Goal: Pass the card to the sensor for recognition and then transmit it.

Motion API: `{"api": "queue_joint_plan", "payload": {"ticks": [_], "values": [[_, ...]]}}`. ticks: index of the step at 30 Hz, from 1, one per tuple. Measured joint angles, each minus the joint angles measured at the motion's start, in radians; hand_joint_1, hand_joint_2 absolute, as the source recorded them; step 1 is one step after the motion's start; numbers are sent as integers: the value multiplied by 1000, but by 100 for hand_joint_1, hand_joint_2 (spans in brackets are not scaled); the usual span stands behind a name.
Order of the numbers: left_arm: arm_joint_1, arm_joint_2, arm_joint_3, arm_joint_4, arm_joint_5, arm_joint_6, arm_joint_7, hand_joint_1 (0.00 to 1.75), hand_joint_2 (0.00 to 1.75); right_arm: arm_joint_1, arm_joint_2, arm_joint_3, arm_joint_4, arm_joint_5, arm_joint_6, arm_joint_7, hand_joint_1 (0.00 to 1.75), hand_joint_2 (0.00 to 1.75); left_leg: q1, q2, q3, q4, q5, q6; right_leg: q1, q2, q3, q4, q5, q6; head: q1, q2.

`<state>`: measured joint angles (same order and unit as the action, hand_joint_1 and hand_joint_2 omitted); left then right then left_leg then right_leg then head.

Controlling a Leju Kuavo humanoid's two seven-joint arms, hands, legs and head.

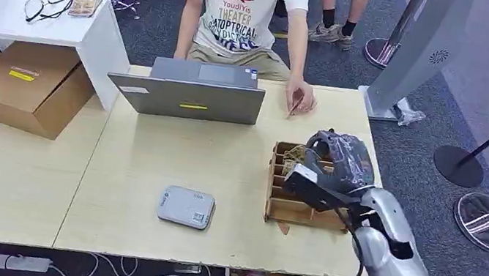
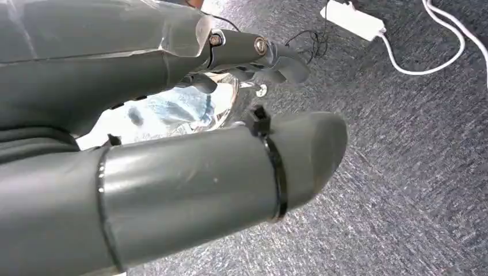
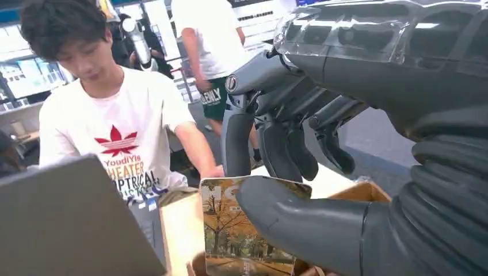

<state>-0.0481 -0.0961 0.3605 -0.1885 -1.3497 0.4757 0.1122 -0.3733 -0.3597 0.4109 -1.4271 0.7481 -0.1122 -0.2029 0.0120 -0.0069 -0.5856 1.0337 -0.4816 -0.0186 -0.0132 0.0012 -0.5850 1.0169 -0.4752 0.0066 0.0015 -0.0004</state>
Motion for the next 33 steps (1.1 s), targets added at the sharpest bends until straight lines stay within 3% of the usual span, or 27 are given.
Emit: {"api": "queue_joint_plan", "payload": {"ticks": [17, 20, 33], "values": [[-32, -2, -6, 0, -39, -27, 25, 0, 0, -112, 15, -48, 54, -46, 20, -10, 168, 175, 0, 0, 0, 0, 0, 0, 0, 0, 0, 0, 0, 0, 0, 0], [-38, -4, -10, 0, -45, -30, 28, 0, 0, -157, 28, -49, 94, -35, 20, -7, 175, 175, 0, 0, 0, 0, 0, 0, 0, 0, 0, 0, 0, 0, 0, 0], [-49, -10, -20, 0, -50, -42, 35, 0, 0, -350, 95, -48, 334, -15, 14, 2, 173, 175, 0, 0, 0, 0, 0, 0, 0, 0, 0, 0, 0, 0, -1, 0]]}}
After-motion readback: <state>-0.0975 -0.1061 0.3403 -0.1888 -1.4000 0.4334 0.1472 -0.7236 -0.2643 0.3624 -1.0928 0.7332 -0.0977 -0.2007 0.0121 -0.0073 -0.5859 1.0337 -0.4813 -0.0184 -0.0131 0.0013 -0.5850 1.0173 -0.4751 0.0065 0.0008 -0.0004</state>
